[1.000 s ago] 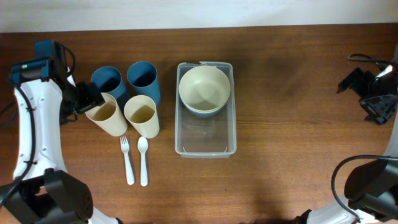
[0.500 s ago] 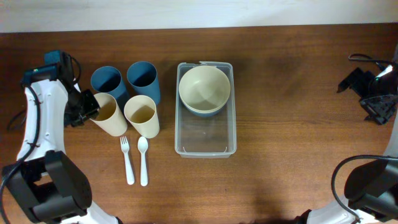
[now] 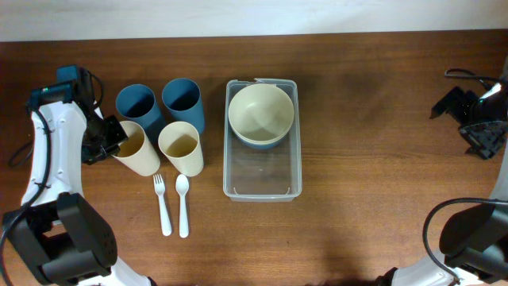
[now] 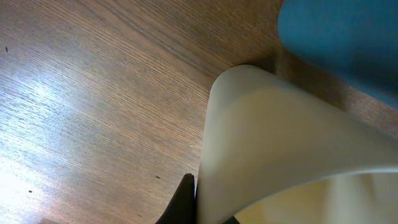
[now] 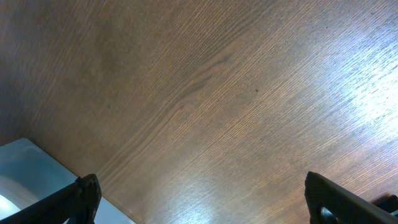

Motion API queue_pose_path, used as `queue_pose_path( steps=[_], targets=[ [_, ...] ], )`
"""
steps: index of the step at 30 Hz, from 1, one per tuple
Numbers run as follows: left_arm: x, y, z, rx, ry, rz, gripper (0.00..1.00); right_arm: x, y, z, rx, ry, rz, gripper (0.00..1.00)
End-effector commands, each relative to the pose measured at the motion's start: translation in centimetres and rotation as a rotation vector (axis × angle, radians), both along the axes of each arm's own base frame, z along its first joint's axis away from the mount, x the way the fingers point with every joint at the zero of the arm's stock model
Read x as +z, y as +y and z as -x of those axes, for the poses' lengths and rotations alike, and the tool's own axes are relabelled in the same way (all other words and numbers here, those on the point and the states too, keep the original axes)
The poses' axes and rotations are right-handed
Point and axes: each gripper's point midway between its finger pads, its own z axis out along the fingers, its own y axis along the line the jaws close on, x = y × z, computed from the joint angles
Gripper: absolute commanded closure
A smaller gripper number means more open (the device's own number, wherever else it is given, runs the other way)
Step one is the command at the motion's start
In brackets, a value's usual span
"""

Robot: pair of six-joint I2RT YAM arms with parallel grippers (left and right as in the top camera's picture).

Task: Pack container
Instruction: 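Close the left gripper on the left beige cup's rim, then lift the beige cup with the left gripper over the container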

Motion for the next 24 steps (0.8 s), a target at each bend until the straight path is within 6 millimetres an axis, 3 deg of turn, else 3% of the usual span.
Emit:
queue_pose_path(
  steps=[1, 9, 14, 16, 22, 24],
  targets=[
    [1.2, 0.0, 0.3, -0.018, -0.019, -0.006, 0.99, 1.1, -0.2, 0.1, 0.002, -0.03, 0.022, 0.01],
    [8.5, -0.2, 0.8, -0.039, -0.185, -0.053, 0.99, 1.1, -0.2, 0.1, 0.002, -0.03, 0.022, 0.01],
    [12.6, -0.8, 2.7, -0.047, -0.263, -0.073, 0.99, 1.1, -0.2, 0.1, 0.002, -0.03, 0.022, 0.01],
    [14.5, -2.1, 3.3, -0.102, -0.311, -0.059, 0.99, 1.1, -0.2, 0.1, 0.002, -0.03, 0.022, 0.01],
    [22.7, -8.9, 4.2, -0.319, -0.573, -0.04, 0.99, 1.1, -0.2, 0.1, 0.002, -0.03, 0.022, 0.01],
    [24.3, -11.4, 4.5, -0.4, -0.63, -0.023, 0.99, 1.1, -0.2, 0.1, 0.002, -0.03, 0.022, 0.01]
  ],
)
